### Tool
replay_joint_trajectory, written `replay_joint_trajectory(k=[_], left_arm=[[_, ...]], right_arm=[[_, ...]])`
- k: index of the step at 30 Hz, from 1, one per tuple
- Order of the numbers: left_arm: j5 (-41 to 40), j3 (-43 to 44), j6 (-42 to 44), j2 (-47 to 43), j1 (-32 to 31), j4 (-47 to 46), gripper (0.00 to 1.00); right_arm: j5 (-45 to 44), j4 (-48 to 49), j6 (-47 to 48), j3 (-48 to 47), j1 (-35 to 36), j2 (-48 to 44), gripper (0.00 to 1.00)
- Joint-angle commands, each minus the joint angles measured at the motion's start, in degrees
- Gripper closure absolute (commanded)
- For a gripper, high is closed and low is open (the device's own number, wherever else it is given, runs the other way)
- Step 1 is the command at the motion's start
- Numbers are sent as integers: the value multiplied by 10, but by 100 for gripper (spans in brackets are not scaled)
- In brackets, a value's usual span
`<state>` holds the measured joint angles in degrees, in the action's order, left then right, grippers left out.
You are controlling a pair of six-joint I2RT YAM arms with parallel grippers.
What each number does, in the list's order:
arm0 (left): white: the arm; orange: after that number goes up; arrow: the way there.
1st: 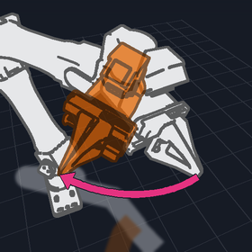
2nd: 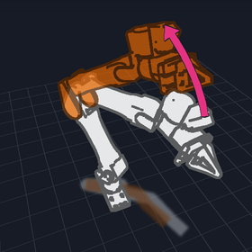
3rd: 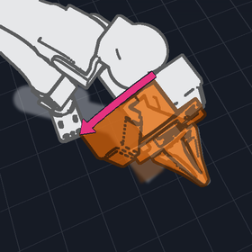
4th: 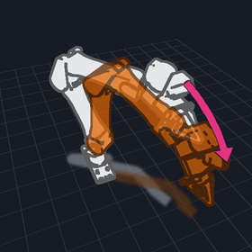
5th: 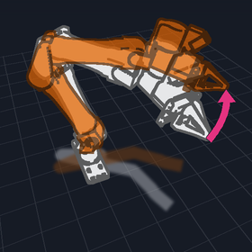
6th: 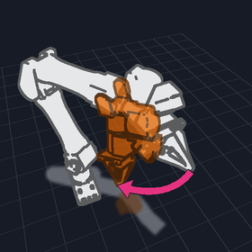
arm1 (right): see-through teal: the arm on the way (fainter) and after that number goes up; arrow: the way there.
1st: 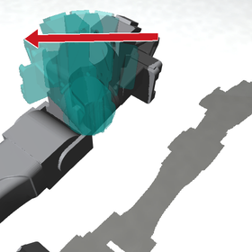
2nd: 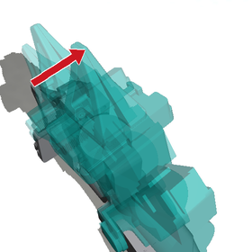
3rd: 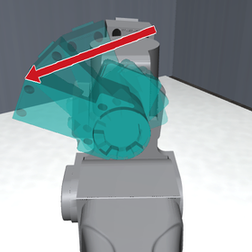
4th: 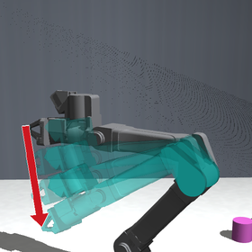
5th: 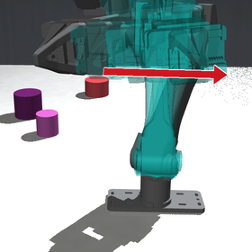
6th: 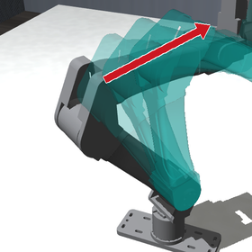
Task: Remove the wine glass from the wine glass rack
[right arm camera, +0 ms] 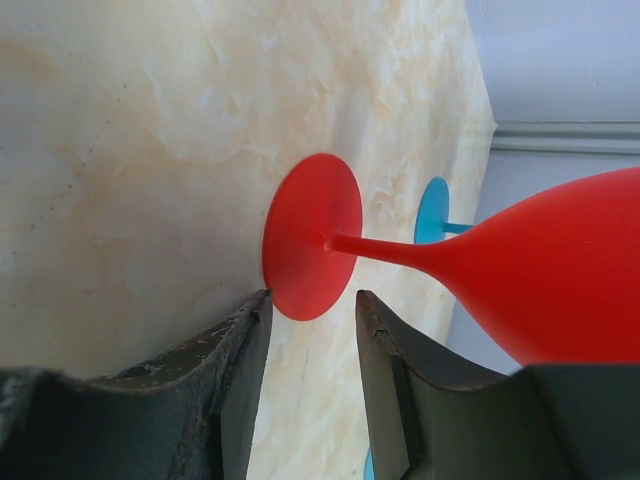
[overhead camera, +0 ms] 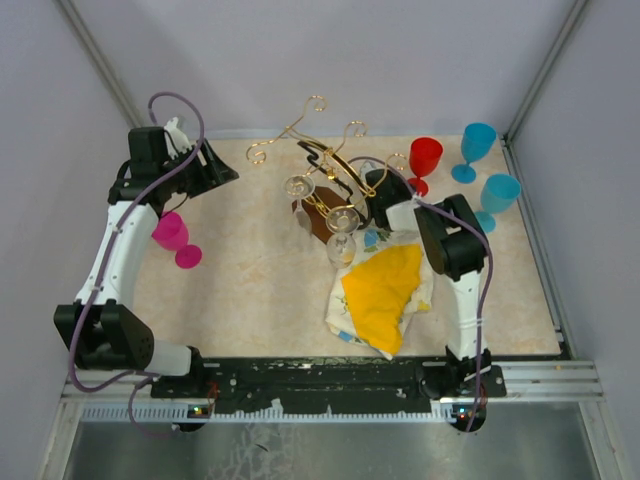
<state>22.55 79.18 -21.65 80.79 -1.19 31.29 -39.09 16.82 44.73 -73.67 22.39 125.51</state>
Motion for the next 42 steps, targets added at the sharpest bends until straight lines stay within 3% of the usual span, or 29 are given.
replay_joint_trajectory(k=[1, 11, 26, 42], left_arm=[[4, -5, 0, -18, 1, -2, 30], [2, -4, 2, -20, 1, -1, 29], [5, 4, -1, -15, 1, -1, 29], [4, 26, 6, -7, 1, 10, 29]], right_arm=[[97, -125, -67, -2, 12, 2, 56], [184, -232, -121, -37, -6, -17, 40], [292, -379, -159, -125, -57, -5, 36], [325, -479, -171, -208, -71, 48, 35]])
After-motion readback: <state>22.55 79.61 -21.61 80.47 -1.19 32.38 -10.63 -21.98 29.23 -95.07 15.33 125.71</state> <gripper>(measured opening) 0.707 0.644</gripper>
